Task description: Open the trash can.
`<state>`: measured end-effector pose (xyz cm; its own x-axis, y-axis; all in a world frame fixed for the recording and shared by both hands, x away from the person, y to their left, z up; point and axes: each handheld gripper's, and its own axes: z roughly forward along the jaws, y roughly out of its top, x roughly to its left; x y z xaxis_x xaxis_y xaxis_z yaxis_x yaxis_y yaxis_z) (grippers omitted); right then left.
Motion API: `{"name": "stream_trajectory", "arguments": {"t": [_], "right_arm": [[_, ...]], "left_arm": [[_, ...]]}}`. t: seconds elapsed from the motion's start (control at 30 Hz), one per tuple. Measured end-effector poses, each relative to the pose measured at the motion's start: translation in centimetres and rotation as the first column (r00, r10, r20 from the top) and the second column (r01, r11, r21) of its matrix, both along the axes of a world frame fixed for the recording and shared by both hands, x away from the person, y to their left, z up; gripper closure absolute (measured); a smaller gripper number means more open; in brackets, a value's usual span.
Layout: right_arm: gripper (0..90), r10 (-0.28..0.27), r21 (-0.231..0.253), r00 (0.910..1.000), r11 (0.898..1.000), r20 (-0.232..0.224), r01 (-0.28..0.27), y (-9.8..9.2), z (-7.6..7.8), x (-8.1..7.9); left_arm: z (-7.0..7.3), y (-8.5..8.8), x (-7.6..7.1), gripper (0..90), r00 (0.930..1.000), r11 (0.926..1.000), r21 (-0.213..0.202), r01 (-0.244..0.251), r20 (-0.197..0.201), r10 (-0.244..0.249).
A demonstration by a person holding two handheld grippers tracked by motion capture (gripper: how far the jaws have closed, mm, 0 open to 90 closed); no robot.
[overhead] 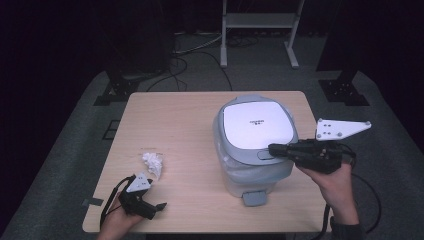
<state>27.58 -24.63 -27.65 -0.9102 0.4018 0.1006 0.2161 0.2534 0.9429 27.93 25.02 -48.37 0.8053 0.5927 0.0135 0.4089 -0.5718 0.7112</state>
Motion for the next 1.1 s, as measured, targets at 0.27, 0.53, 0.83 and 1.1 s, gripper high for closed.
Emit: {"name": "stream_trajectory", "arguments": {"t": [0.27,0.53,0.83,1.1], "right_arm": [[90.0,-0.009,-0.006,1.0,1.0,-0.002,0.009,0.05,-0.12,-0.16],[90.0,-0.02,-0.019,0.9997,1.0,0.011,0.02,0.11,-0.08,-0.35],[64.1,-0.063,-0.014,0.9978,0.998,0.019,0.063,-0.06,0.03,-0.24],[42.3,-0.127,-0.009,0.9914,0.992,0.031,0.127,-0.45,0.34,-0.67]], "left_arm": [[-0.01,0.0,0.0,0.0,1.0,1.0,0.0,0.0,0.0,0.0],[-0.01,-0.01,0.0,0.0,1.0,1.0,-0.001,0.0,0.0,0.0],[0.0,-0.01,0.0,0.0,1.0,1.0,0.0,0.0,0.0,0.0],[0.0,-0.01,0.02,0.0,1.0,1.0,-0.001,0.0,-0.001,0.0]]}}
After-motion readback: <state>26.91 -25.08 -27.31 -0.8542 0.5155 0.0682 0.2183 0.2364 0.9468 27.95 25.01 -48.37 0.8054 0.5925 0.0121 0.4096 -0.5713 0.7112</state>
